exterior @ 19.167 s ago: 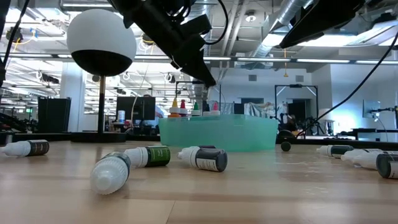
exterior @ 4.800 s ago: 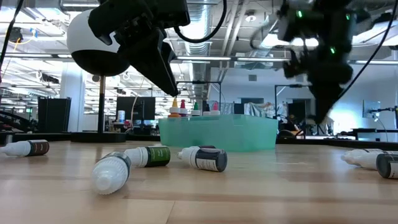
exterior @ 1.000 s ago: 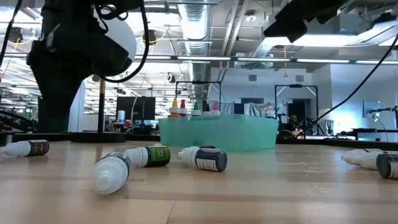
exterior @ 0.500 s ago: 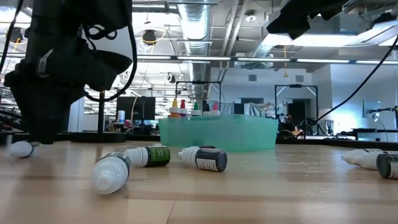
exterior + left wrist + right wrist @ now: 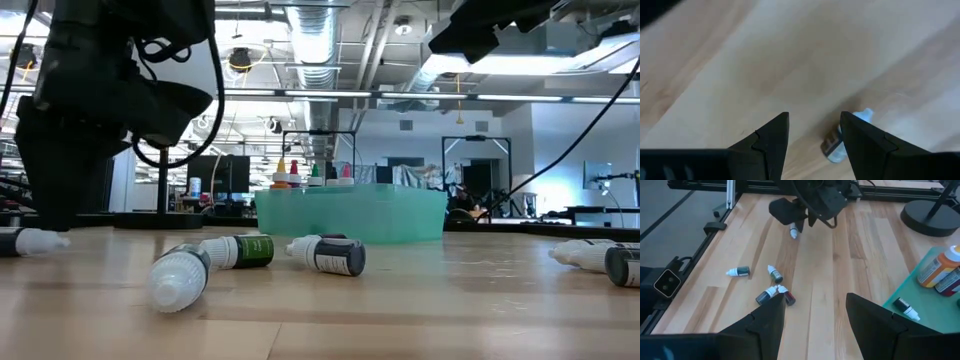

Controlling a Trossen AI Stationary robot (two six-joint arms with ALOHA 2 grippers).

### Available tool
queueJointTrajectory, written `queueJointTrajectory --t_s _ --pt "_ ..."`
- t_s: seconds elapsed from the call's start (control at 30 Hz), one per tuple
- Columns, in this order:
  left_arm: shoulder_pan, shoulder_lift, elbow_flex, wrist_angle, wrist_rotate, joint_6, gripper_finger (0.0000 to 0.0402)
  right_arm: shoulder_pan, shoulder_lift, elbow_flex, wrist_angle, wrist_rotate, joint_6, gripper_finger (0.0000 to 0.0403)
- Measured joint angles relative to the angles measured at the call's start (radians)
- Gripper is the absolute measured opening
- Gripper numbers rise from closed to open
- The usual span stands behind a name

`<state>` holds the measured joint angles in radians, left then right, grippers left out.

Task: Pick & Place food coloring
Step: Put the small brown food coloring bottle into the green bin

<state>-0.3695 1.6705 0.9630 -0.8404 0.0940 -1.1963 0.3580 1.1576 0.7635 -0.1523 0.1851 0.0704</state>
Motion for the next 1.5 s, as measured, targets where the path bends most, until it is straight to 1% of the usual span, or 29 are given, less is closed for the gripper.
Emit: queueJointTrajectory --t_s 0.17,0.27,0.4,0.53,0.67,0.77,0.93,1.17,1.33,1.5 --pt "0.005 0.0 0.001 0.074 0.054 0.142 0.0173 0.0 0.0 0.0 -0.001 0.0 0.0 0.0205" --pt "0.007 0.0 0.009 0.089 0.1 0.202 0.0173 0.0 0.0 0.0 -0.001 0.0 0.0 0.0205" --pt "0.007 0.0 0.02 0.092 0.158 0.235 0.0173 0.0 0.0 0.0 -0.001 0.0 0.0 0.0205" --pt "-0.003 0.0 0.023 0.089 0.179 0.255 0.0173 0.0 0.0 0.0 -0.001 0.0 0.0 0.0205" --pt "-0.026 0.0 0.023 0.07 0.104 0.315 0.0173 0.0 0.0 0.0 0.0 -0.001 0.008 0.0205" --pt "-0.036 0.0 0.023 0.057 0.058 0.319 0.0173 0.0 0.0 0.0 0.0 -0.001 0.008 0.0205" --pt "-0.048 0.0 0.023 0.054 0.047 0.317 0.0173 0.0 0.0 0.0 -0.001 -0.002 0.008 0.0205" --pt "-0.093 0.0 0.011 0.065 0.039 0.322 0.0173 0.0 0.0 0.0 0.0 -0.002 0.008 0.0205" --pt "-0.124 0.0 0.001 0.075 -0.008 0.332 0.0173 0.0 0.0 0.0 0.0 -0.002 0.008 0.0205" --pt "-0.139 0.0 0.001 0.08 -0.077 0.386 0.0173 0.0 0.001 0.0 0.001 -0.001 0.008 0.0205"
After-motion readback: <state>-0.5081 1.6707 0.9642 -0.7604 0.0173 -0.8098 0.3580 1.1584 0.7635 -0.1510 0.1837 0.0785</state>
